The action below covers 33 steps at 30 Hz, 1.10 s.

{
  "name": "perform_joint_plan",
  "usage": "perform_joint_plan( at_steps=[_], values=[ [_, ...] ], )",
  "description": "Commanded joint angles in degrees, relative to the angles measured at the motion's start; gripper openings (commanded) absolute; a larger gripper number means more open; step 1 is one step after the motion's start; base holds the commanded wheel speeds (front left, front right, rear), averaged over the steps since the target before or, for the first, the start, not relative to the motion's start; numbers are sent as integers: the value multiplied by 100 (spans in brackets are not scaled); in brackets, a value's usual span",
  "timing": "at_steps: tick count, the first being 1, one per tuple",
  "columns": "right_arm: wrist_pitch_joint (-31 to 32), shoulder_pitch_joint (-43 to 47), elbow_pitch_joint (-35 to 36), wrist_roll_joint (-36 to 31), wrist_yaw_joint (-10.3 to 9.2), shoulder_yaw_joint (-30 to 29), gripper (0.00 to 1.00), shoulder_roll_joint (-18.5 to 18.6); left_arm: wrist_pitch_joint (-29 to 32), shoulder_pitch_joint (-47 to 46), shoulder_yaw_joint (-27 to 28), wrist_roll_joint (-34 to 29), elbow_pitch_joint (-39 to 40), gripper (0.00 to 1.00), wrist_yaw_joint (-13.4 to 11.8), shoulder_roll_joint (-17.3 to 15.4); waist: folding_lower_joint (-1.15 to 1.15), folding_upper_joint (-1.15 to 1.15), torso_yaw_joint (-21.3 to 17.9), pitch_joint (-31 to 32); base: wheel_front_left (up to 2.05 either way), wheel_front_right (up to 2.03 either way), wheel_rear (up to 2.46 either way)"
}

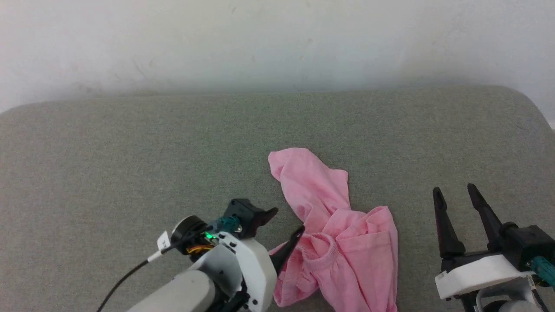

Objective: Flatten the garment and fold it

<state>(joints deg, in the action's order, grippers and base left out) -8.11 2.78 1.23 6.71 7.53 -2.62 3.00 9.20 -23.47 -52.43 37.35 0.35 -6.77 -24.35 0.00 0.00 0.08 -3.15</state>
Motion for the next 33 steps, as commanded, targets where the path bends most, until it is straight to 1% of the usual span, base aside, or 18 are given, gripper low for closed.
perform_joint_plan(
  at_steps=[1,3,5,7,11,14,15,16,17,19,21,22,25,27,30,33],
  values=[
    [14,42,40,37,-4,17,100,-13,213,46,67,129,14,100,-26,-176,0,0,13,-29,0,0,0],
    [23,19,47,27,-4,47,100,-13,528,24,36,236,-22,100,56,-370,0,0,-5,-64,0,0,0],
    [30,-8,51,15,-4,66,100,-13,851,23,-50,417,-89,100,223,-467,0,0,-31,-108,0,0,0],
    [30,-36,50,6,-4,75,100,-13,1200,12,-204,570,-180,100,442,-538,0,0,-73,-155,0,0,0],
    [32,-77,54,12,-4,79,100,-13,1755,-84,-485,728,-493,100,760,-559,0,0,-149,-274,0,0,0],
    [23,-123,52,22,-4,103,100,-13,1942,-166,-637,744,-763,100,917,-474,0,0,-219,-352,0,0,0],
    [22,-135,48,22,-4,98,100,-13,2003,-189,-702,734,-845,68,972,-452,0,0,-241,-378,0,0,0],
    [20,-146,42,21,-4,91,100,-13,2054,-181,-735,795,-928,29,1023,-421,0,0,-259,-395,0,0,0],
    [17,-152,35,23,-4,84,100,-13,2155,-179,-791,853,-1005,0,1081,-416,0,0,-269,-401,0,0,0],
    [7,-155,24,28,-4,71,100,-13,2129,-250,-765,875,-1056,0,1133,-449,0,0,-291,-410,0,0,0],
    [1,-145,1,31,-4,65,100,-13,1865,-387,-586,755,-1055,0,1038,-542,0,0,-303,-377,0,0,0],
    [-1,-135,-10,31,-4,63,100,-13,1657,-464,-428,685,-1018,0,917,-595,0,0,-305,-359,0,0,0],
    [-10,-106,-22,38,-4,21,100,-13,1008,-707,48,386,-819,0,449,-759,0,0,-262,-318,0,0,0],
    [-13,-98,-43,33,-4,12,100,-13,645,-779,385,268,-700,0,88,-892,0,0,-234,-290,0,0,0],
    [-19,-101,-57,38,-4,34,100,-13,365,-614,879,455,-609,0,-372,-1089,0,0,-202,-260,0,0,0],
    [-29,-109,-57,67,-4,60,100,-13,216,-211,1302,873,-764,0,-670,-1245,0,0,-194,-267,0,0,0]
  ],
)
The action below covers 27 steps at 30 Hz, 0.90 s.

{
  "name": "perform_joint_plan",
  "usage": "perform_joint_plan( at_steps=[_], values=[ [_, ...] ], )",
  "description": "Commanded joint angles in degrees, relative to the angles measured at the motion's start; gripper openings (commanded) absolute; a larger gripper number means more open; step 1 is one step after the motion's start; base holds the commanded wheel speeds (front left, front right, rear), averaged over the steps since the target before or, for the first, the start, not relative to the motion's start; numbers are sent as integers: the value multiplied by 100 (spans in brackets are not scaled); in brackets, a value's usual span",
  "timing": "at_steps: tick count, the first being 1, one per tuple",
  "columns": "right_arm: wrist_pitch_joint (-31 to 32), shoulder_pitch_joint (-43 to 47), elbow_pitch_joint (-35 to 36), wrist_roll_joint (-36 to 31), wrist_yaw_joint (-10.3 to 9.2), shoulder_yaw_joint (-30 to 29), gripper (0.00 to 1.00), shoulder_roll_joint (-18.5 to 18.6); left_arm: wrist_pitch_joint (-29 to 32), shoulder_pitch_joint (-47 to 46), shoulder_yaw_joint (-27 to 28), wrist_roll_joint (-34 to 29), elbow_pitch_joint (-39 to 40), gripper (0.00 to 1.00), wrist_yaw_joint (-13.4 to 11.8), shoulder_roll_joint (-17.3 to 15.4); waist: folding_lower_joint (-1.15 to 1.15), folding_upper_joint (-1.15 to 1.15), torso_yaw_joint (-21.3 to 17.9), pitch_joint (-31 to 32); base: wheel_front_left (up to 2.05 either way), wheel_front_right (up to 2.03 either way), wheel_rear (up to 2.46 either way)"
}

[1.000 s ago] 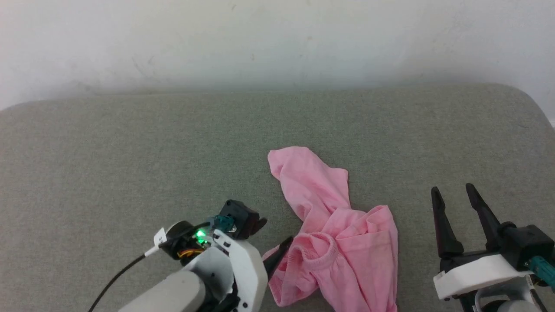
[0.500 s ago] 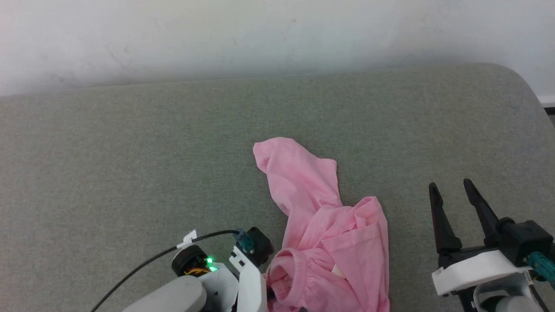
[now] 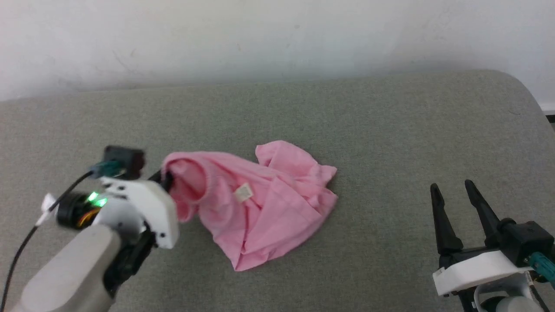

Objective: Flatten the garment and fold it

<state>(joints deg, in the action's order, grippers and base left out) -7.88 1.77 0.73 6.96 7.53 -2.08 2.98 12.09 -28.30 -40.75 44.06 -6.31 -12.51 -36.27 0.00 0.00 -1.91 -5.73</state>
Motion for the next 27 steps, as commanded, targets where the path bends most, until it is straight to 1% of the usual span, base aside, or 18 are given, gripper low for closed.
perform_joint_plan(
  at_steps=[1,2,4,5,6,9,12,15,17,19,22,24,27],
  values=[
    [-55,-12,-8,47,-4,9,100,-11,-128,419,252,348,-213,0,-149,-81,0,0,10,-21,0,0,0],
    [-55,-12,-8,47,-4,9,100,-11,-128,419,252,348,-213,0,-149,-81,0,0,10,-21,0,0,0],
    [-51,-21,-7,44,-4,13,100,-11,-330,643,487,623,-520,0,-168,-62,0,0,26,-59,0,0,0],
    [-47,-27,-6,37,-4,10,100,-11,-465,718,573,702,-716,37,-158,-33,0,0,35,-73,0,0,0],
    [-45,-36,-7,32,-4,13,100,-11,-575,783,622,770,-906,100,-114,10,0,0,35,-87,0,0,0],
    [-35,-55,-16,9,-4,27,100,-11,-986,901,795,928,-1257,100,-46,212,0,0,29,-79,0,0,0],
    [-26,-22,-9,-4,-4,-3,100,-11,-1486,987,1026,978,-1341,100,-138,339,0,0,39,-33,0,0,0],
    [-8,30,-7,11,-4,-10,100,-11,-1820,1072,1150,919,-1111,100,-257,333,0,0,49,38,0,0,0],
    [5,71,-2,24,-4,-14,100,-11,-1860,1102,1108,821,-769,100,-292,271,0,0,72,87,0,0,0],
    [16,107,11,30,-4,-32,100,-11,-1680,1074,966,738,-428,100,-286,207,0,0,122,117,0,0,0],
    [33,88,11,32,-4,36,100,-11,-1173,927,649,681,-111,100,-167,167,0,0,145,123,0,0,0],
    [36,52,19,34,-4,81,100,-11,-787,783,442,676,-115,100,-70,166,0,0,139,118,0,0,0],
    [32,11,14,41,-4,124,100,-11,-336,524,231,705,-379,100,130,187,0,0,93,89,0,0,0]
  ],
)
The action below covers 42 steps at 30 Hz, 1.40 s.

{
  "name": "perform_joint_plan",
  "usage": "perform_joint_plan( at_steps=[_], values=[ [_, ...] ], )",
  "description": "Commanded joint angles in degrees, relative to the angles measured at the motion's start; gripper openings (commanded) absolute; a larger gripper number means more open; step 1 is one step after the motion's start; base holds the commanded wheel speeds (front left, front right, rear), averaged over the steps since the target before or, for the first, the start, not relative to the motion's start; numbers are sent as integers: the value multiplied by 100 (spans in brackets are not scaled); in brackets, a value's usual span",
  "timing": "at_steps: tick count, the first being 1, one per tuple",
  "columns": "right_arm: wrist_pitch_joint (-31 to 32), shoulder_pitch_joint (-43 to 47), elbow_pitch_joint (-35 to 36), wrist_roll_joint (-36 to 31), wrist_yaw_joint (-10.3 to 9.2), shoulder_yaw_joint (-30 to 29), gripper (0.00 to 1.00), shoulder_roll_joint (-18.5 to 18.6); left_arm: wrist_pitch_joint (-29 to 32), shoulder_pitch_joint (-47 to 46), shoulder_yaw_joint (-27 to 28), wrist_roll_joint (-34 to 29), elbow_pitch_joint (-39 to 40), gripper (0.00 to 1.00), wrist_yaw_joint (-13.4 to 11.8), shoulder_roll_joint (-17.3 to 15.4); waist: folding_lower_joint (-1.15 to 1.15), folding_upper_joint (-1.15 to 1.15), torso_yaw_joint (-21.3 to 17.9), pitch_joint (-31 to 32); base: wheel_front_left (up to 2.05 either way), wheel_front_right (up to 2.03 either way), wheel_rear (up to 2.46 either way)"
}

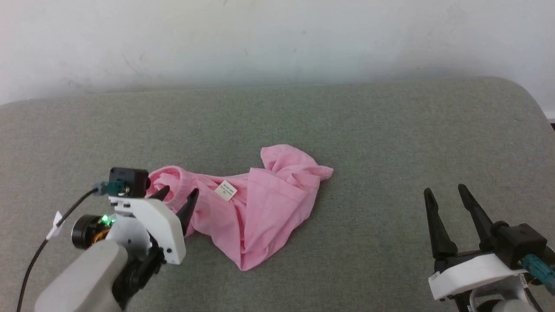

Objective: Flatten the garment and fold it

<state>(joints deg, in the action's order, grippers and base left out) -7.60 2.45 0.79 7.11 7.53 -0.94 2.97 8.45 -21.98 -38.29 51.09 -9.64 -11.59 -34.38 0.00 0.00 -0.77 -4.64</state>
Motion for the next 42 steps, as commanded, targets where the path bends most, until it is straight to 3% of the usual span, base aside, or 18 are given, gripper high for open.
perform_joint_plan(
  at_steps=[1,5,6,7,10,14,18,25,29,32,33,34,42],
  values=[
    [-2,-57,0,18,-4,8,100,-9,118,-206,-62,15,-175,100,121,31,0,0,-34,-33,0,0,0],
    [-4,-53,-54,16,-4,23,100,-9,351,-532,-210,56,-789,100,394,215,0,0,-117,-80,0,0,0],
    [-5,-53,-69,25,-4,31,100,-9,332,-586,-219,57,-909,72,455,249,0,0,-149,-81,0,0,0],
    [-15,-53,-77,46,-4,27,100,-9,322,-607,-224,85,-987,0,522,281,0,0,-177,-76,0,0,0],
    [-54,-3,-106,90,-4,-53,100,-9,233,-590,-191,149,-1039,0,614,310,0,0,-170,-52,0,0,0],
    [-74,52,-163,106,-4,-83,100,-9,-84,-320,29,261,-946,0,498,185,0,0,-112,-10,0,0,0],
    [-80,91,-205,123,-4,-117,100,-9,-454,370,321,412,-332,0,114,-68,0,0,-18,70,0,0,0],
    [-67,150,-218,119,-4,-144,100,-9,-699,2015,735,814,749,0,-824,-538,0,0,189,112,0,0,0],
    [-25,130,-196,85,-4,-123,100,-9,-905,2581,985,1010,871,0,-1111,-633,0,0,279,97,0,0,0],
    [14,103,-180,57,-4,-101,100,-9,-1003,2753,1054,1099,809,0,-1128,-597,0,0,305,95,0,0,0],
    [25,93,-175,45,-4,-91,100,-9,-1038,2756,1064,1129,807,28,-1106,-538,0,0,309,94,0,0,0],
    [38,85,-169,37,-4,-81,100,-9,-1102,2744,1074,1127,794,100,-1096,-483,0,0,310,97,0,0,0],
    [160,116,-149,-27,-4,131,100,-9,-2136,2465,1385,718,880,100,-1018,-104,0,0,350,172,0,0,0]
  ],
)
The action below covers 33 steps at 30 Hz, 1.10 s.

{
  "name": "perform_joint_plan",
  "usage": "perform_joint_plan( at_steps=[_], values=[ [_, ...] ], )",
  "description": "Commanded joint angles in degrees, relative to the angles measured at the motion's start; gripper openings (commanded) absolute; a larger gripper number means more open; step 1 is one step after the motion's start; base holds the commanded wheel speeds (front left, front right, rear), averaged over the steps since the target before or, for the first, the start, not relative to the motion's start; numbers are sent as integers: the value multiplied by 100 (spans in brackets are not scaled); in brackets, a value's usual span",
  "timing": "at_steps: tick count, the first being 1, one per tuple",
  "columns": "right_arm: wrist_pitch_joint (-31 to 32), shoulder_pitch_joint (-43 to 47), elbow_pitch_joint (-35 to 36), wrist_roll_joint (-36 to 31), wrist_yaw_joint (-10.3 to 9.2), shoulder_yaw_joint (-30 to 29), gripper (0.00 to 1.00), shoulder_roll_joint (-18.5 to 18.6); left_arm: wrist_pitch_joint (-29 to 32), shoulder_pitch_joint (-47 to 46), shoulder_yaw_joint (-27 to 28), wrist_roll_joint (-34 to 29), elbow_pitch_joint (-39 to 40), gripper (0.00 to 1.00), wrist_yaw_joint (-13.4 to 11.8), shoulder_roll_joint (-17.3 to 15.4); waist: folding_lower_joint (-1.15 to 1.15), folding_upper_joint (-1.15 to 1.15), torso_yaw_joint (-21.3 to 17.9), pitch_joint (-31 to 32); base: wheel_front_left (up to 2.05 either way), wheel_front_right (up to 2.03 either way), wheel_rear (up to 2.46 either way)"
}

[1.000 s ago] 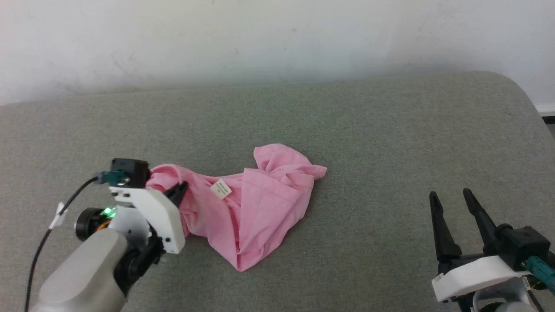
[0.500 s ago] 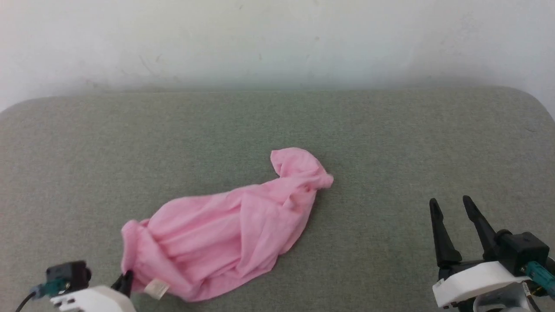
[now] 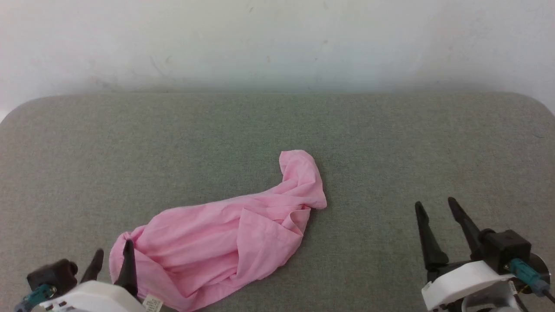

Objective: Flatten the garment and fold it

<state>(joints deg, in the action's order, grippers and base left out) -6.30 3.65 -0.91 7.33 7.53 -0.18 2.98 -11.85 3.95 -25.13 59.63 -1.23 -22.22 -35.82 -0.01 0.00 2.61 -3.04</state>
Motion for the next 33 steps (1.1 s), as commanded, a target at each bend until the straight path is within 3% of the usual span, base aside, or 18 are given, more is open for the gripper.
perform_joint_plan(
  at_steps=[1,9,10,17,23,32,33],
  values=[
    [54,-6,18,-57,-4,107,100,-11,-191,-177,118,-255,91,100,86,103,1,0,21,21,0,0,0],
    [440,-247,-269,-89,-4,1065,100,-11,-312,-291,775,-2118,435,100,488,901,1,0,86,92,0,0,0],
    [440,-247,-269,-89,-4,1065,100,-11,-312,-291,775,-2118,435,100,488,901,1,0,86,92,0,0,0],
    [1267,-817,-964,400,-4,2345,100,30,-314,9,1139,-3393,325,100,826,1431,1,0,213,150,0,0,0],
    [1743,-1703,-1646,946,-4,3232,100,150,-314,35,1183,-3848,145,100,1139,1650,1,0,485,71,0,0,0],
    [2186,-2712,-3007,1412,-4,3689,100,76,-314,-74,1360,-4082,-68,100,1428,2002,1,0,774,-30,0,0,0],
    [2239,-2760,-3091,1519,-4,3758,50,66,-314,-75,1383,-4091,-91,100,1460,2034,1,0,787,-25,0,0,0]
  ],
)
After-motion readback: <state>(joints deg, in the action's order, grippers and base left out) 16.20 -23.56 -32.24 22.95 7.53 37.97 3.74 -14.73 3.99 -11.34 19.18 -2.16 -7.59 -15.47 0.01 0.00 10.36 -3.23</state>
